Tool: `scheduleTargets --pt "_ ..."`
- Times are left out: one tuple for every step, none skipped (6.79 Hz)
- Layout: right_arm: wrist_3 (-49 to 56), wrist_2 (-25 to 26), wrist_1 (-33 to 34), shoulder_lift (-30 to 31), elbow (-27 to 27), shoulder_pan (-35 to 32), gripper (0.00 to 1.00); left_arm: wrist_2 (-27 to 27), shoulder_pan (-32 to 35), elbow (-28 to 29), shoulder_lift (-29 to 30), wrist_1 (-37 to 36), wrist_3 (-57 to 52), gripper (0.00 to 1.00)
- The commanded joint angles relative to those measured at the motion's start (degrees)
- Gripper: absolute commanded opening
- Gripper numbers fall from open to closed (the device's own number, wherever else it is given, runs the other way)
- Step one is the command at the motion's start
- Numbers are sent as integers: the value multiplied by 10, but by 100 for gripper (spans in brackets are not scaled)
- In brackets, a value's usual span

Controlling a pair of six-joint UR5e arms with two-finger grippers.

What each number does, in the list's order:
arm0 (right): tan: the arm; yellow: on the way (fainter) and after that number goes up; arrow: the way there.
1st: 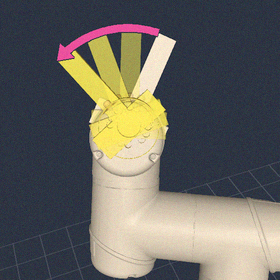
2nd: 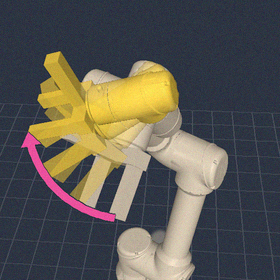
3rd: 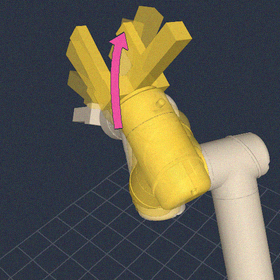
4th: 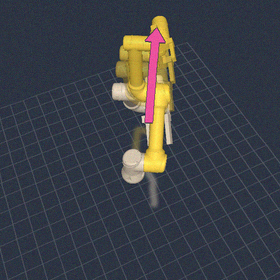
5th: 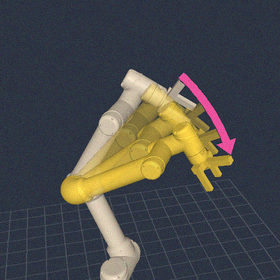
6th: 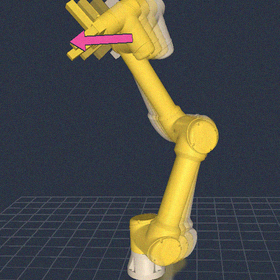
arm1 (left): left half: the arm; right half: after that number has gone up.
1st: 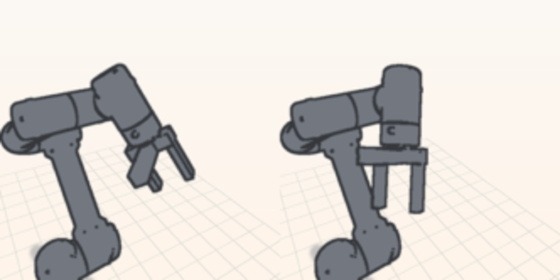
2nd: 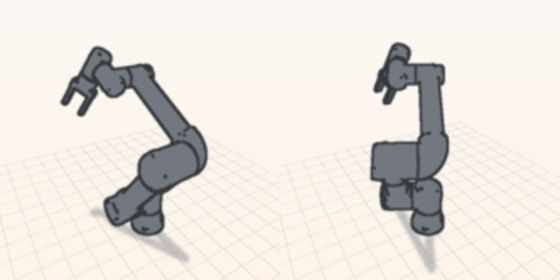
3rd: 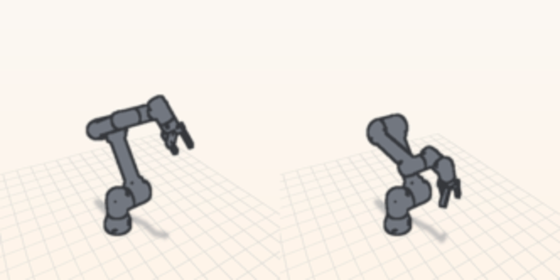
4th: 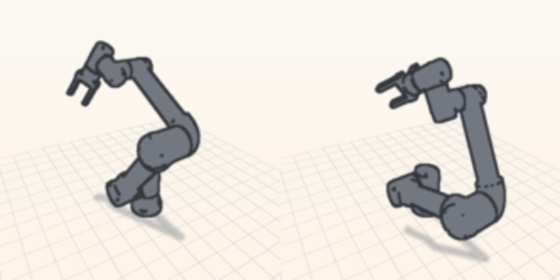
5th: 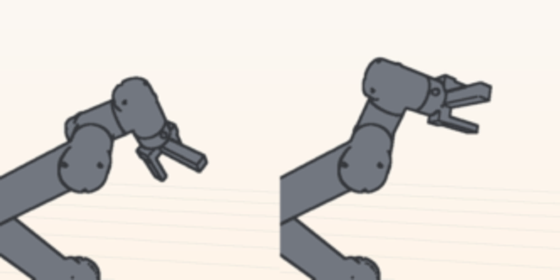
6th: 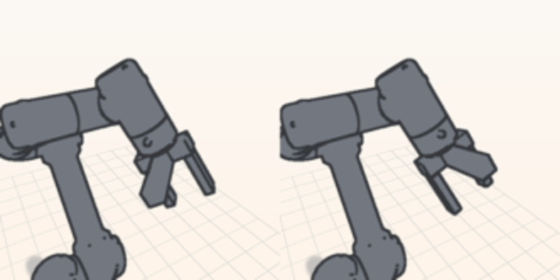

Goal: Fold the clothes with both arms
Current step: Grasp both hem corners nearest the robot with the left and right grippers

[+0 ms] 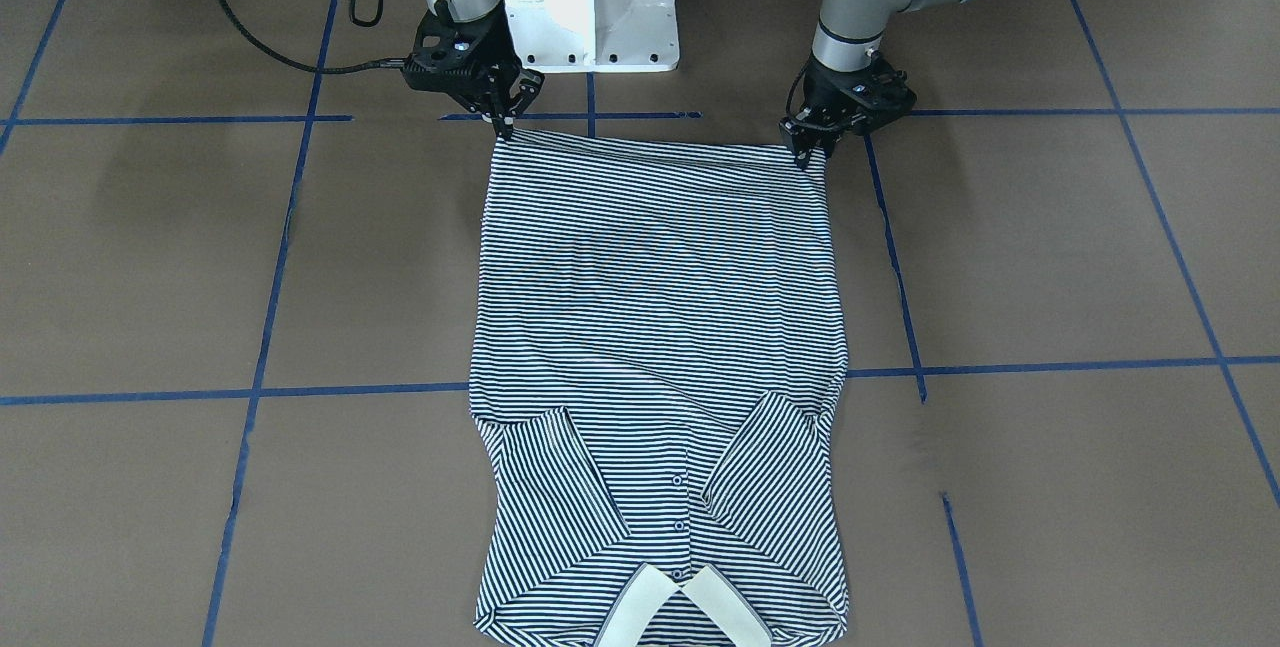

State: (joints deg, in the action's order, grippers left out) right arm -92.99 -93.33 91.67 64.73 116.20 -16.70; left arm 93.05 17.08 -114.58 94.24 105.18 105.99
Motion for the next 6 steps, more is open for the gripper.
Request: scheduleTargets --pt "0 0 0 0 0 -1 0 1 -1 -19 6 -29 0 0" --pt "0 -1 0 3 2 -1 0 2 -3 -31 8 -44 0 0" --pt "1 -4 0 11 12 -2 0 2 -3 -38 18 -57 0 0" --pt "6 -5 1 37 38 -3 0 4 -4 -63 18 -69 -1 0" --pt "10 -5 2 74 68 -3 0 6 -13 -94 50 -151 -3 0" --pt "10 -13 4 91 83 -3 0 6 -30 -97 72 -180 -2 0"
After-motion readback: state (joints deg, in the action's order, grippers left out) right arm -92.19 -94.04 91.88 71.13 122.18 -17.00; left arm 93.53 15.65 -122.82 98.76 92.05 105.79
